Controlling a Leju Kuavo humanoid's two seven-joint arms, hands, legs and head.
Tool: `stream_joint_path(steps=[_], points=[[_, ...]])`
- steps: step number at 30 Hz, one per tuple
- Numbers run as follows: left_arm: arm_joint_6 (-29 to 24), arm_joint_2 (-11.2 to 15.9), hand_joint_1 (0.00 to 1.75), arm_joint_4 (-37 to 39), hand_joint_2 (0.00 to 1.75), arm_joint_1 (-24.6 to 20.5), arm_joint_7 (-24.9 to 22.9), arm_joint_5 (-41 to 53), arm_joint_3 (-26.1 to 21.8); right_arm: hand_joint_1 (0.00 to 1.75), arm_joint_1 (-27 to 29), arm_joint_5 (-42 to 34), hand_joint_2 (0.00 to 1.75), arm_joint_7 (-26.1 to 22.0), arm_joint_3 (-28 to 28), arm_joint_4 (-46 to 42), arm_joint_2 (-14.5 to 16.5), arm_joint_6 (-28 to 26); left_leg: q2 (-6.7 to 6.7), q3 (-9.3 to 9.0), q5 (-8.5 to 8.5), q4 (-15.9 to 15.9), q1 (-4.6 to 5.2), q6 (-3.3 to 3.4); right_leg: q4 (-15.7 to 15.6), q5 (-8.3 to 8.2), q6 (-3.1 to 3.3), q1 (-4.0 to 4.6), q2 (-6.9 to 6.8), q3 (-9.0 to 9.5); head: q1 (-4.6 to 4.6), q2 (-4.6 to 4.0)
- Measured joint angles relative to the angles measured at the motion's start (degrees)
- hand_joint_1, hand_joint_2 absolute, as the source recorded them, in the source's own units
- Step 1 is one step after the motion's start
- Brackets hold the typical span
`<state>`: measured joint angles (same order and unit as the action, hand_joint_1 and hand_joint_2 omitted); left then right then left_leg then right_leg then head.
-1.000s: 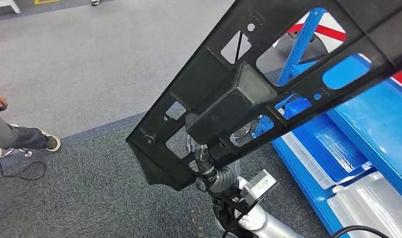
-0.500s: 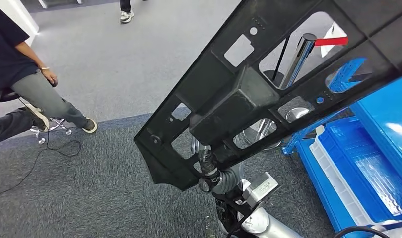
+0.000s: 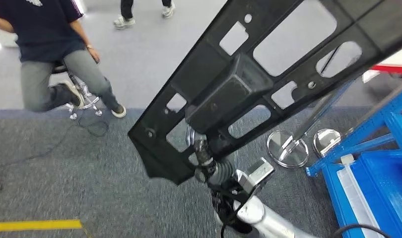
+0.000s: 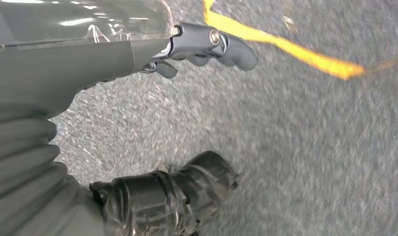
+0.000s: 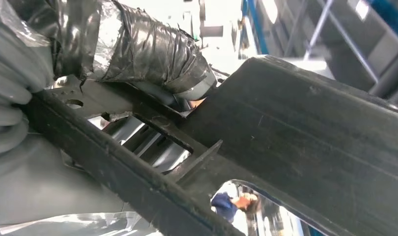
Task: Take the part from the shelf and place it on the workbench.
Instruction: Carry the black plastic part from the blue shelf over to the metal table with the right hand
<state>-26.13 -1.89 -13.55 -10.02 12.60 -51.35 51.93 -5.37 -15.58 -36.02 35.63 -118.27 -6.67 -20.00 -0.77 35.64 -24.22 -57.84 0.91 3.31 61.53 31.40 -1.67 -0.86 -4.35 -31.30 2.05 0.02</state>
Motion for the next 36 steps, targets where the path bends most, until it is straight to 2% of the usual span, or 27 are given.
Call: stream_joint_path(steps=[1, 2, 3, 4, 5, 6, 7, 8, 9, 10, 11, 13, 14, 15, 17, 18, 19, 21, 24, 26, 27, 29, 31, 32, 34, 35, 36], points=[[-0.16, 0.00, 0.00, 0.00, 1.75, 0.09, 0.23, -0.39, 0.00, 1.75, -0.22, -0.37, 1.75, -0.04, 0.00, 0.19, 0.00, 0.33, 0.75, -0.23, 0.09, 0.32, -0.19, 0.24, 3.07, 1.36, -0.01, -0.18, 2.04, -1.49, 0.06, 0.00], [-0.26, -0.02, 0.00, 0.00, 1.75, 0.05, 0.46, -0.76, 0.00, 1.75, -0.36, -0.76, 1.75, -0.06, 0.00, 0.46, 0.00, 0.71, 1.51, -0.36, 0.06, 0.40, -0.23, 0.47, 6.87, 2.92, 0.01, -0.18, 3.31, -3.61, 0.07, 0.00], [-0.23, -0.08, 0.00, 0.00, 1.75, 0.03, 0.66, -1.15, 0.00, 1.75, -0.48, -1.25, 1.75, -0.04, 0.00, 0.76, 0.00, 1.14, 2.37, -0.42, 0.00, 0.38, -0.20, 0.63, 10.58, 4.10, -0.01, -0.19, 3.90, -5.90, 0.09, 0.00], [-0.04, -0.14, 0.00, 0.00, 1.75, 0.12, 0.85, -1.50, 0.00, 1.75, -0.57, -1.92, 1.75, -0.04, 0.00, 1.13, 0.00, 1.76, 3.32, -0.51, -0.11, 0.33, -0.18, 0.70, 12.87, 4.29, -0.07, -0.19, 4.14, -7.65, 0.10, 0.00], [0.21, -0.20, 0.00, 0.00, 1.75, 0.34, 1.06, -1.86, 0.00, 1.75, -0.74, -2.78, 1.75, -0.07, 0.00, 1.53, 0.00, 2.64, 4.27, -0.62, -0.24, 0.23, -0.18, 0.69, 13.10, 3.34, -0.10, -0.21, 4.24, -8.48, 0.10, 0.00], [0.44, -0.23, 0.00, 0.00, 1.75, 0.62, 1.27, -2.17, 0.00, 1.75, -0.98, -3.69, 1.75, -0.14, 0.00, 1.86, 0.01, 3.60, 5.21, -0.76, -0.43, 0.06, -0.22, 0.59, 11.12, 1.31, -0.11, -0.26, 4.38, -8.19, 0.10, 0.00], [0.58, -0.29, 0.00, 0.00, 1.75, 0.91, 1.46, -2.45, 0.00, 1.75, -1.30, -4.52, 1.75, -0.25, 0.00, 2.18, 0.01, 4.52, 6.13, -0.87, -0.68, -0.23, -0.30, 0.40, 7.45, -1.34, -0.13, -0.36, 4.91, -7.01, 0.10, 0.00], [0.60, -0.36, 0.00, 0.00, 1.75, 1.13, 1.59, -2.67, 0.00, 1.75, -1.65, -5.12, 1.75, -0.38, 0.00, 2.50, 0.02, 5.23, 6.98, -0.82, -0.99, -0.65, -0.32, 0.13, 3.67, -3.27, -0.12, -0.53, 6.30, -5.63, 0.10, -0.01], [0.57, -0.43, 0.00, 0.00, 1.75, 1.24, 1.67, -2.80, 0.00, 1.75, -1.93, -5.51, 1.75, -0.52, 0.00, 2.79, 0.07, 5.67, 7.78, -0.57, -1.27, -1.13, -0.38, -0.16, 0.76, -4.44, -0.11, -0.71, 7.68, -4.46, 0.07, -0.01], [0.54, -0.51, 0.00, 0.00, 1.75, 1.30, 1.73, -2.89, 0.00, 1.75, -2.09, -5.77, 1.75, -0.62, 0.00, 3.08, 0.10, 5.93, 8.47, -0.26, -1.43, -1.49, -0.49, -0.51, -0.93, -4.84, -0.03, -0.78, 8.79, -3.77, 0.06, -0.01], [0.51, -0.56, 0.00, 0.00, 1.75, 1.40, 1.77, -2.93, 0.00, 1.75, -2.20, -6.01, 1.75, -0.69, 0.00, 3.37, 0.14, 6.14, 9.15, 0.08, -1.46, -1.64, -0.62, -0.88, -1.39, -4.56, 0.18, -0.74, 9.34, -3.53, 0.05, -0.01], [0.48, -0.59, 0.00, 0.00, 1.75, 1.77, 1.76, -2.96, 0.00, 1.75, -2.36, -6.55, 1.75, -0.76, 0.00, 3.81, 0.25, 6.59, 10.11, 0.46, -1.39, -1.58, -0.95, -1.55, -1.75, -4.64, 0.82, -0.62, 8.16, -3.21, 0.08, 0.00], [0.45, -0.59, 0.00, 0.00, 1.75, 2.01, 1.64, -2.95, 0.00, 1.75, -2.50, -6.79, 1.75, -0.78, 0.00, 4.02, 0.33, 6.86, 9.42, 0.66, -1.61, -1.89, -0.87, -1.83, -2.04, -4.68, 1.16, -0.65, 7.51, -2.91, 0.05, 0.00], [0.42, -0.58, 0.00, 0.00, 1.75, 2.13, 1.45, -2.92, 0.00, 1.75, -2.59, -7.02, 1.75, -0.85, 0.00, 4.22, 0.46, 7.22, 7.77, 1.30, -2.30, -3.19, -0.77, -2.08, -2.38, -4.71, 1.47, -0.70, 6.74, -2.54, -0.03, 0.00], [0.42, -0.59, 0.00, 0.00, 1.75, 2.10, 0.98, -2.70, 0.00, 1.75, -2.62, -7.56, 1.75, -1.06, 0.00, 4.57, 0.65, 8.11, 3.48, 4.26, -4.87, -8.98, -0.70, -2.61, -2.78, -4.49, 2.01, -0.49, 4.96, -1.84, -0.20, 0.00], [0.50, -0.61, 0.00, 0.00, 1.75, 2.03, 0.84, -2.53, 0.00, 1.75, -2.57, -7.86, 1.75, -1.14, 0.00, 4.72, 0.70, 8.63, 2.19, 6.25, -6.20, -12.57, -0.86, -2.83, -2.80, -4.29, 2.20, -0.34, 3.97, -1.59, -0.26, 0.00], [0.58, -0.63, 0.00, 0.00, 1.75, 2.01, 0.78, -2.37, 0.00, 1.75, -2.52, -7.91, 1.75, -1.04, 0.00, 4.86, 0.70, 9.05, 1.62, 7.85, -6.87, -15.24, -1.00, -2.97, -2.77, -4.06, 2.31, -0.23, 3.01, -1.40, -0.26, 0.00], [0.73, -0.67, 0.00, 0.00, 1.75, 2.10, 0.81, -2.17, 0.00, 1.75, -2.49, -7.51, 1.75, -0.64, 0.00, 5.04, 0.70, 9.44, 1.23, 9.06, -6.55, -16.85, -1.13, -3.06, -2.73, -3.72, 2.32, -0.16, 1.70, -1.15, -0.26, 0.00], [0.75, -0.69, 0.00, 0.00, 1.75, 2.15, 0.83, -2.12, 0.00, 1.75, -2.49, -7.07, 1.75, -0.34, 0.00, 5.08, 0.70, 9.43, 1.12, 8.80, -5.71, -16.05, -1.14, -3.06, -2.70, -3.59, 2.30, -0.16, 1.22, -1.04, -0.26, 0.00], [0.79, -0.69, 0.00, 0.00, 1.75, 2.15, 0.84, -2.03, 0.00, 1.75, -2.49, -6.63, 1.75, -0.04, 0.00, 5.08, 0.70, 9.37, 1.01, 7.89, -4.54, -14.20, -1.15, -3.01, -2.70, -3.48, 2.27, -0.16, 0.84, -0.90, -0.26, 0.00], [0.81, -0.69, 0.00, 0.00, 1.75, 2.12, 0.85, -1.94, 0.00, 1.75, -2.49, -6.37, 1.75, 0.15, 0.01, 5.08, 0.70, 9.41, 0.65, 6.50, -3.14, -11.56, -1.13, -2.91, -2.70, -3.33, 2.20, -0.16, 0.42, -0.69, -0.27, 0.00], [0.86, -0.68, 0.00, 0.00, 1.75, 1.74, 0.74, -1.70, 0.00, 1.75, -2.42, -5.82, 1.75, 0.33, 0.02, 5.08, 0.71, 9.20, -1.07, 2.97, -0.98, -4.86, -0.45, -2.12, -2.85, -2.70, 1.55, 0.06, -1.27, 0.02, -0.23, 0.00], [0.84, -0.61, 0.00, 0.00, 1.75, 1.47, 0.54, -1.57, 0.00, 1.75, -2.31, -4.34, 1.75, 0.81, 0.02, 5.07, 0.72, 7.92, -1.65, 0.85, -0.47, -1.01, 0.11, -1.14, -3.16, -2.08, 0.61, 0.22, -2.78, 0.84, -0.18, 0.00], [0.82, -0.56, 0.00, 0.00, 1.75, 1.53, 0.46, -1.55, 0.00, 1.75, -2.29, -3.28, 1.75, 1.27, 0.02, 5.08, 0.71, 7.12, -0.95, 0.52, -0.41, -0.64, -0.02, -0.88, -2.99, -1.75, 0.31, 0.11, -2.16, 1.06, -0.15, 0.00], [0.81, -0.51, 0.00, 0.00, 1.75, 1.49, 0.37, -1.53, 0.00, 1.75, -2.26, -1.86, 1.75, 1.78, 0.02, 5.09, 0.70, 6.21, 0.33, -0.26, -0.23, 0.07, -0.37, -0.20, 0.17, 0.12, -0.15, -0.13, 0.85, -0.15, -0.09, 0.00], [0.83, -0.53, 0.00, 0.00, 1.75, 1.35, 0.35, -1.51, 0.01, 1.75, -2.19, -1.52, 1.75, 1.92, 0.02, 5.11, 0.70, 5.97, 0.95, -0.40, -0.25, 0.18, -0.38, 0.04, 3.44, 1.54, -0.21, -0.21, 2.54, -1.87, -0.06, 0.00], [0.86, -0.54, 0.00, 0.00, 1.75, 1.18, 0.35, -1.45, 0.03, 1.75, -2.08, -1.21, 1.75, 2.08, 0.02, 5.13, 0.69, 5.71, 1.65, -0.45, -0.30, 0.18, -0.38, 0.27, 7.38, 2.96, -0.29, -0.22, 3.50, -4.16, -0.07, 0.00]])
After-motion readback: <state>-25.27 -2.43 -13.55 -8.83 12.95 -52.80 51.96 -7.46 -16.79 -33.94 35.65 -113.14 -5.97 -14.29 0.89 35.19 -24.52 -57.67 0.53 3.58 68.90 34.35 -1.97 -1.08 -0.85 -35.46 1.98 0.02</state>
